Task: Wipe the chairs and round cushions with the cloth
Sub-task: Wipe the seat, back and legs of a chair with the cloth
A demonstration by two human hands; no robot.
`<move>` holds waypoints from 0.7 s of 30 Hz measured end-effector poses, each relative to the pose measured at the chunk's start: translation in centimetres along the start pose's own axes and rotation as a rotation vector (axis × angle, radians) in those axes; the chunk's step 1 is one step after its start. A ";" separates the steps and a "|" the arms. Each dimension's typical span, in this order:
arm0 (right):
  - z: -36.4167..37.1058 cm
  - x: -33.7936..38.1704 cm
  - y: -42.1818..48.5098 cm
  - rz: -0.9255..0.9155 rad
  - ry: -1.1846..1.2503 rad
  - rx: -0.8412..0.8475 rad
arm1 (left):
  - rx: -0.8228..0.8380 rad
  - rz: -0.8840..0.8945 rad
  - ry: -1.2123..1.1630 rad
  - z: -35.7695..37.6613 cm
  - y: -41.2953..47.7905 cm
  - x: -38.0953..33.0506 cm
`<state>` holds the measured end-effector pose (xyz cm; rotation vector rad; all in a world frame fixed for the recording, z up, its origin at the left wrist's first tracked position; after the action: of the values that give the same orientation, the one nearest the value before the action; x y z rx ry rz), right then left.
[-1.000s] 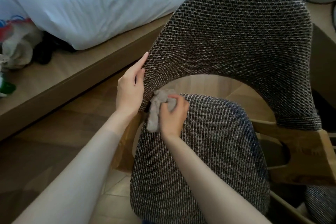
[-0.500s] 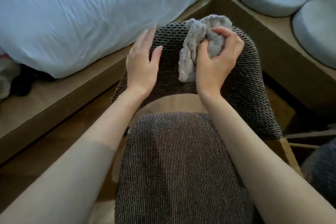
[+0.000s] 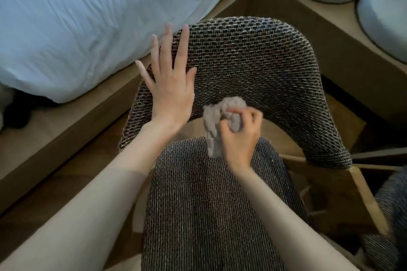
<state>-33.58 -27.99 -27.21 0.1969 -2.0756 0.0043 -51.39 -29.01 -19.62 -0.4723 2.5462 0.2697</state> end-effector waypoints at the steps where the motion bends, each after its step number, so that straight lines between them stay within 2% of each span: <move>1: -1.5 2.0 0.4 -0.100 -0.001 -0.086 | -0.008 0.018 0.023 0.0 0.1 -0.4; 5: -6.4 8.3 4.0 -0.371 0.044 -0.357 | -0.026 0.072 0.108 0.3 0.9 -2.1; 10: -5.0 8.6 7.4 -0.457 -0.092 -0.242 | -0.018 0.187 0.219 1.2 1.6 -4.0; 14: -2.9 4.2 6.9 -0.363 -0.171 -0.145 | -0.050 0.203 0.244 1.5 1.7 -4.2; 17: -0.5 -1.2 5.3 -0.170 -0.247 0.016 | -0.093 0.200 0.285 1.5 1.6 -4.2; 21: 0.5 -4.9 4.2 0.063 -0.255 0.063 | -0.086 0.265 0.350 1.9 1.7 -4.7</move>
<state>-32.26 -23.23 -31.42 0.1783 -2.3374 0.0870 -47.45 -25.63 -18.52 -0.2259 2.9528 0.4257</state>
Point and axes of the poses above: each hand's wrist, its own y-axis towards the middle knuckle, its own z-axis out of the palm, x = y × z, the point moved 7 cm from there along y, towards the middle knuckle, and after that the axes turned 12 degrees about x, right-handed, at the moved point
